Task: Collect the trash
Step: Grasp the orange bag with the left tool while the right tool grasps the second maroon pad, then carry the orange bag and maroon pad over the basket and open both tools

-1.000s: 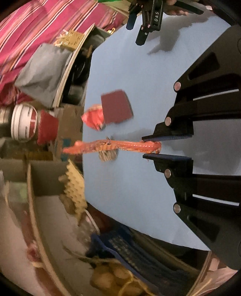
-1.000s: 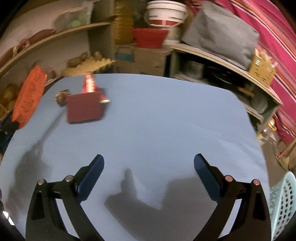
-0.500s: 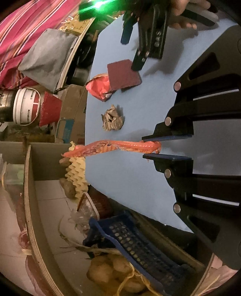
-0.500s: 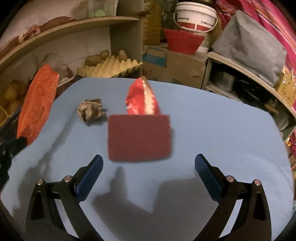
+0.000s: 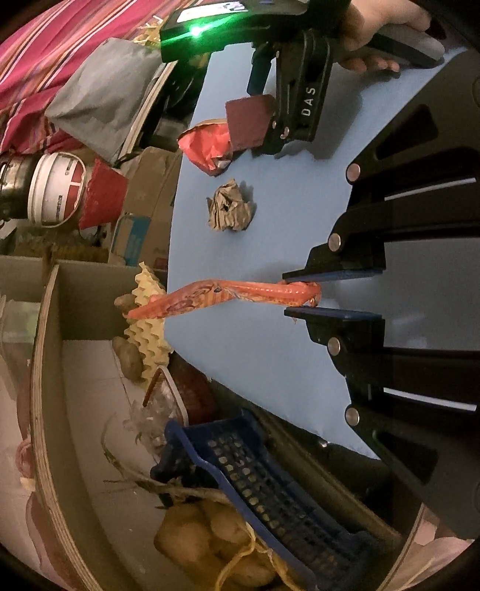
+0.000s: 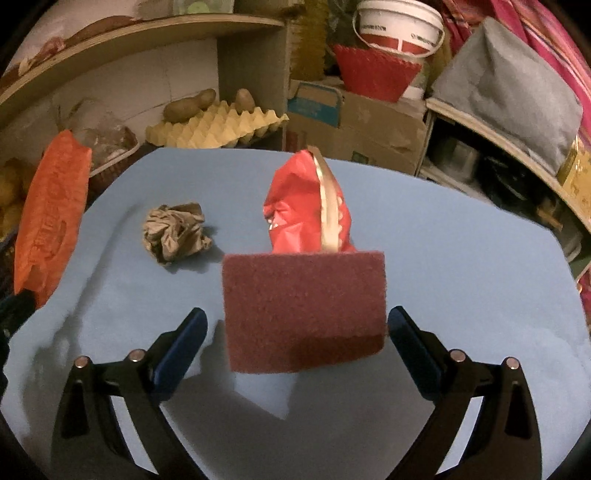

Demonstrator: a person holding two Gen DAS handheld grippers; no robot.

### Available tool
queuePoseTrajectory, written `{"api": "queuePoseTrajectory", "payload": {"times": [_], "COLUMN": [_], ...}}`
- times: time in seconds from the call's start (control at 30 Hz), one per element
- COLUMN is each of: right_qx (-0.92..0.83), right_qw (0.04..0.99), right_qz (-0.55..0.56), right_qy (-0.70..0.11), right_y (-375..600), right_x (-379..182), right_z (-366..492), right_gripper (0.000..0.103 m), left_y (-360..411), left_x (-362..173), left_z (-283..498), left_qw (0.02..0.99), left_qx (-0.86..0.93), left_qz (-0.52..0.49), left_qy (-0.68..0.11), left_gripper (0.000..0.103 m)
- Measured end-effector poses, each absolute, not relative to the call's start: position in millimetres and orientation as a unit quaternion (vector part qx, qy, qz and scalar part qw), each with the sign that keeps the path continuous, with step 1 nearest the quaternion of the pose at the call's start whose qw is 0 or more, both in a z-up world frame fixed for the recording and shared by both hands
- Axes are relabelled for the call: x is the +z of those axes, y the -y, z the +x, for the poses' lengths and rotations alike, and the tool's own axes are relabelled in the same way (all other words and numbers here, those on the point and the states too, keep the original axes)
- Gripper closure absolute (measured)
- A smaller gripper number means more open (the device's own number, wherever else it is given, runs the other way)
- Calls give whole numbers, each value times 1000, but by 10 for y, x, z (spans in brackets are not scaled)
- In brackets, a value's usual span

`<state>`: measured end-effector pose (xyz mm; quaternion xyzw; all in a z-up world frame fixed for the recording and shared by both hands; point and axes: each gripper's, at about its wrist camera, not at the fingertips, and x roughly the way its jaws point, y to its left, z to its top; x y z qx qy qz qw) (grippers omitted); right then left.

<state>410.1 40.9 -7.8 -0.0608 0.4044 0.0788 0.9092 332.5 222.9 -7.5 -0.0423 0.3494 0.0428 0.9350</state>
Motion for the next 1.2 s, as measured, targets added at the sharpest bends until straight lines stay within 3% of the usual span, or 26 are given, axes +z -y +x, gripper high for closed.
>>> {"api": "queuePoseTrajectory", "payload": {"times": [0.07, 0.77, 1.2], "right_qx": [78, 79, 36], "right_qw": [909, 922, 925], "right_qz": [-69, -59, -58], "right_qy": [-404, -374, -373], "right_y": [-412, 256, 1145], "right_x": [-74, 250, 408], "right_z": [4106, 3736, 3206], "right_gripper": [19, 20, 20], "left_y": [-2218, -1830, -972], "left_x": [-66, 215, 623], "left_z": [3319, 3182, 2868], "left_qw": [936, 944, 955], "left_qx": [48, 60, 23], "left_qz": [-41, -23, 20], "left_qy": [-348, -324, -294], "left_gripper": [91, 91, 91]}}
